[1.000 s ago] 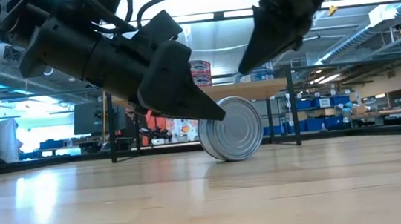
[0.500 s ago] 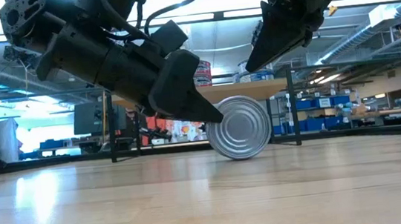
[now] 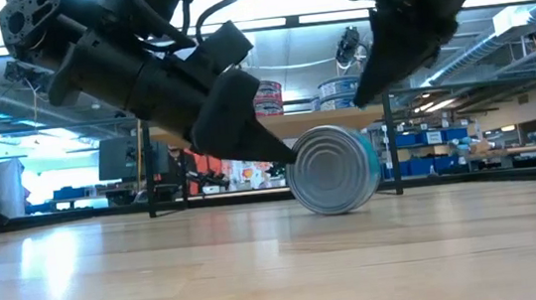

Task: Stack canned seafood by type on shelf
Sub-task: Stack the yellow blue tuna can on top of the other yellow blue tuna can on the shelf

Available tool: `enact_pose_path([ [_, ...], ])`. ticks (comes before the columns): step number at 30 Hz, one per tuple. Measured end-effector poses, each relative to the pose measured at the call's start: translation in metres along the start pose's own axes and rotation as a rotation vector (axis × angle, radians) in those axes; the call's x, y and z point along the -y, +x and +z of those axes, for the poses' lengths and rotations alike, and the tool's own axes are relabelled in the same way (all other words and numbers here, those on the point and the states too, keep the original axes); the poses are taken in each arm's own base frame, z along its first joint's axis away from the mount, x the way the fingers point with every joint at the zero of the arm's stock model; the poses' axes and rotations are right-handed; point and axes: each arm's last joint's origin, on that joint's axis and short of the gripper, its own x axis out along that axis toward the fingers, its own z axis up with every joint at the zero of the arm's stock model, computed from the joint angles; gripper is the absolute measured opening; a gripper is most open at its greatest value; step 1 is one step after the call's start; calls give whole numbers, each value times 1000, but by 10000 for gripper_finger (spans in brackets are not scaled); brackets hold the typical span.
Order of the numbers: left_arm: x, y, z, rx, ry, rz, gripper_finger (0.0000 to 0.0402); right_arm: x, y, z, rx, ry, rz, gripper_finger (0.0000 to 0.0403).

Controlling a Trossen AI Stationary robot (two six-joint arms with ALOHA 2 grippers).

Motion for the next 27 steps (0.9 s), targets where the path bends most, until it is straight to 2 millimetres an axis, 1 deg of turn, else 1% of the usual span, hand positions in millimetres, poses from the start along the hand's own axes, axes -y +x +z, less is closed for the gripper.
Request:
enact_pose_path([
  [3, 3, -2, -2, -16, 24, -8, 37, 1, 2, -12, -26, 15, -12, 12],
  [5, 4, -3, -4, -32, 66, -16, 46, 0, 3, -19, -35, 11, -9, 20],
  [7, 6, -5, -6, -49, 93, -32, 61, -2, 2, -24, -35, 16, -2, 37],
  [10, 9, -6, -8, -65, 103, -77, 91, -6, -1, -29, -21, 2, -5, 77],
  [14, 7, -12, -2, -73, 129, -94, 139, -11, -4, -30, 12, -4, 5, 140],
  [19, -1, -22, 15, -43, 156, -83, 195, -15, -5, -28, 44, -9, 34, 203],
  [21, -5, -20, 18, -36, 177, -104, 212, -17, -5, -26, 60, -16, 47, 220],
  [23, -9, -16, 19, -41, 173, -170, 226, -18, -5, -25, 70, -32, 55, 231],
  [25, -15, -10, 19, -41, 156, -214, 235, -18, -5, -25, 70, -36, 55, 234],
  [27, -21, -6, 19, -47, 155, -206, 241, -18, -5, -26, 70, -39, 54, 232],
])
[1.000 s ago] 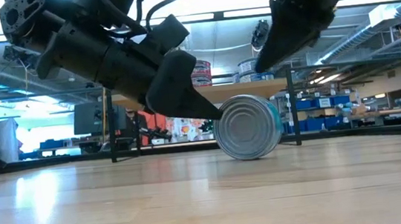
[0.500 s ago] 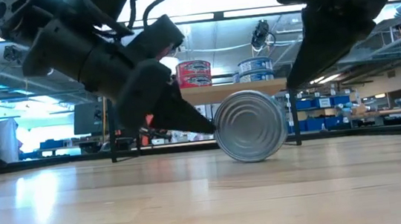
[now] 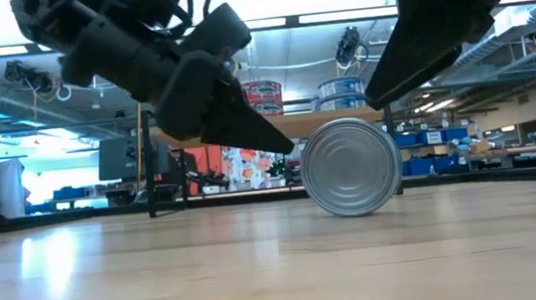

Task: Stack canned seafood by type on shelf
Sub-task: Stack the yellow blue tuna can on top of the other yellow blue tuna can on the shelf

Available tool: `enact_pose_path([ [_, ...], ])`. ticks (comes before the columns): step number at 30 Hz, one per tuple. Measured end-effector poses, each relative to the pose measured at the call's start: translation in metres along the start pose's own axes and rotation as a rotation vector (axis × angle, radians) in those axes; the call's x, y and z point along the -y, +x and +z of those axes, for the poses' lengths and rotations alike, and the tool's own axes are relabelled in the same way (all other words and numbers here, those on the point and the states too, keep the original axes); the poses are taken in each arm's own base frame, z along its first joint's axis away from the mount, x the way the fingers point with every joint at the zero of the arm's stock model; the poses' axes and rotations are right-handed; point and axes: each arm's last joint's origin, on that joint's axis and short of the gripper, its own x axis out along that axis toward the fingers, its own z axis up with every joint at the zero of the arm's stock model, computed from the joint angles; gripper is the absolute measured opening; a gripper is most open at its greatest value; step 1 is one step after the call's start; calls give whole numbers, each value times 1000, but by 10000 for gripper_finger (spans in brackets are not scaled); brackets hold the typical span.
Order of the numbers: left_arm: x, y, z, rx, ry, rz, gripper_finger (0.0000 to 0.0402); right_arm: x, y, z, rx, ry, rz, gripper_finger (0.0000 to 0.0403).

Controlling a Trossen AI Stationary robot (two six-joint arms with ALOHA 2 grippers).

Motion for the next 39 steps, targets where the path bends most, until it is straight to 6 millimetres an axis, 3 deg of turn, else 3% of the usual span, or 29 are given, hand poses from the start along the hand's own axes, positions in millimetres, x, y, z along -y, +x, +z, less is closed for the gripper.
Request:
enact_pose_path([
  [13, -22, 9, 12, 115, 21, -190, 246, 1, 0, 0, 10, -30, -16, 226],
  [25, -28, 27, 30, 49, 71, -268, 246, 1, 1, 1, 3, -56, -8, 241],
  [31, -27, 30, 26, 32, 71, -285, 246, 5, 6, -6, 6, -60, 3, 240],
  [35, -26, 30, 23, 13, 76, -289, 246, 2, 0, -8, -42, -91, 20, 231],
  [39, -27, 30, 23, 16, 89, -288, 246, -7, -9, -9, -59, -113, 57, 191],
])
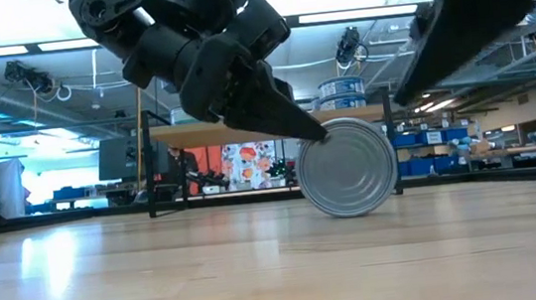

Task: Stack canned seafood by type on shelf
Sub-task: Stack the yellow blue tuna can on top of the other yellow blue tuna can on the shelf

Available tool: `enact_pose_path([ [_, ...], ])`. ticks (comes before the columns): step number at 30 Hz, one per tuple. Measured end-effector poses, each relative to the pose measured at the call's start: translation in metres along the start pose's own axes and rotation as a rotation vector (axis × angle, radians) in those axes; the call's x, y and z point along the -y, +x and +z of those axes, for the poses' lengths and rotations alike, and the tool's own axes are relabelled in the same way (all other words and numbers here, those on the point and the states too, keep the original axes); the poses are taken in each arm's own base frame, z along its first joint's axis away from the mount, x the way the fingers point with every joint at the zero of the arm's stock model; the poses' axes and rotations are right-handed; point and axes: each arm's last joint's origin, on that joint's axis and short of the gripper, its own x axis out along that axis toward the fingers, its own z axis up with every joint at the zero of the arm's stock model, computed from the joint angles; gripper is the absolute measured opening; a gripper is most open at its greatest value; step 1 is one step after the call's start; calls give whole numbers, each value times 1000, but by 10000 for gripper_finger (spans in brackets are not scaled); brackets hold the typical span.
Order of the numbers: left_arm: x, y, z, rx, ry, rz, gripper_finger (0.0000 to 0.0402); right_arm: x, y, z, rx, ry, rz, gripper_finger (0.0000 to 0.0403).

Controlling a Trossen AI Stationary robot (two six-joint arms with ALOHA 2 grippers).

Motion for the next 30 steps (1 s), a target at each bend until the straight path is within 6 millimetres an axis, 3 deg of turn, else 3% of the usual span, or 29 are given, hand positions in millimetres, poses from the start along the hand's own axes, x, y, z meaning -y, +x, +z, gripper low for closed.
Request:
enact_pose_path([
  [8, 0, 3, -3, -13, -8, -2, 246, 11, 15, -8, -50, -17, -62, 31],
  [10, 1, 3, -6, -31, -18, -5, 246, 14, 18, -7, -43, -22, -69, 10],
  [17, 1, 3, -7, -48, -18, 13, 227, 15, 20, -3, -21, -19, -58, 33],
  [24, 1, 0, -5, -81, -28, 8, 147, 9, 17, -6, -18, -34, -41, 15],
  [30, 1, -17, 10, -133, -17, 54, 148, 6, 15, -8, -18, -46, -33, 11],
])
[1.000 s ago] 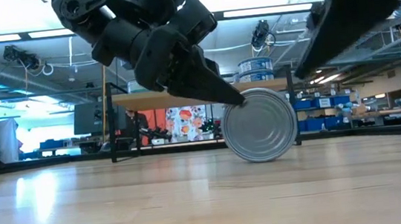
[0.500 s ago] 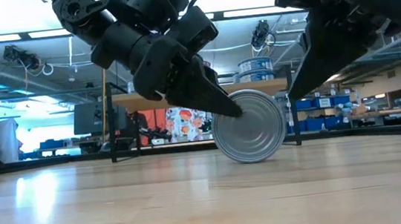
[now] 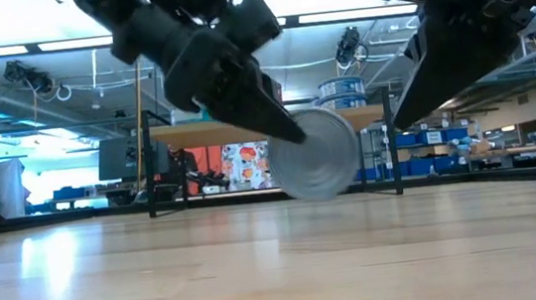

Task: Stack canned seafood by type on shelf
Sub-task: Stack the yellow blue tuna can on top of the other yellow blue tuna can on the shelf

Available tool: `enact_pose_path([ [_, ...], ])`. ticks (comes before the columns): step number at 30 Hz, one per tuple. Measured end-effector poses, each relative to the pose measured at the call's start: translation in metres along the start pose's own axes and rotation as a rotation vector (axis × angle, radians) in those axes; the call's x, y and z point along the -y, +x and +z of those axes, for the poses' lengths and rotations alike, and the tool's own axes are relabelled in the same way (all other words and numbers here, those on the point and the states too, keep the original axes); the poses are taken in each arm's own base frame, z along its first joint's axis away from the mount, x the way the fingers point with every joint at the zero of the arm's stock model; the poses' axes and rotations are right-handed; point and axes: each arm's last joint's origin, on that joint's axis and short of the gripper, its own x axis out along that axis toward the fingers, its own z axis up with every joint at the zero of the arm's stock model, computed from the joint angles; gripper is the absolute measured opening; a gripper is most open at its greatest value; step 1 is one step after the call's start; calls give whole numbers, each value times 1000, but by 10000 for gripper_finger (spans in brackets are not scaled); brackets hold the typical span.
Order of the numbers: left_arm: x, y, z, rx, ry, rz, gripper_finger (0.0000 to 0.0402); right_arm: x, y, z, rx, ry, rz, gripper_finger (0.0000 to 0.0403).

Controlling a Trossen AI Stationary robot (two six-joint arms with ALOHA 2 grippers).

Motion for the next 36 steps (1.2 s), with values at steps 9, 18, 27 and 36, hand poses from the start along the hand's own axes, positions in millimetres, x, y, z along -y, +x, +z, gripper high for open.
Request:
enact_pose_path([
  [9, 2, -76, 28, -33, 81, 384, 148, 0, 0, 0, 5, -3, -8, 12],
  [18, -7, -156, 29, -116, 93, 745, 148, 1, 0, 1, 16, -6, -19, 13],
  [27, -30, -178, 26, -243, 179, 1018, 148, 3, 1, 3, 23, -13, -25, 12],
  [36, -71, -179, 14, -326, 127, 1007, 148, 3, 2, 4, 23, -12, -27, 12],
])
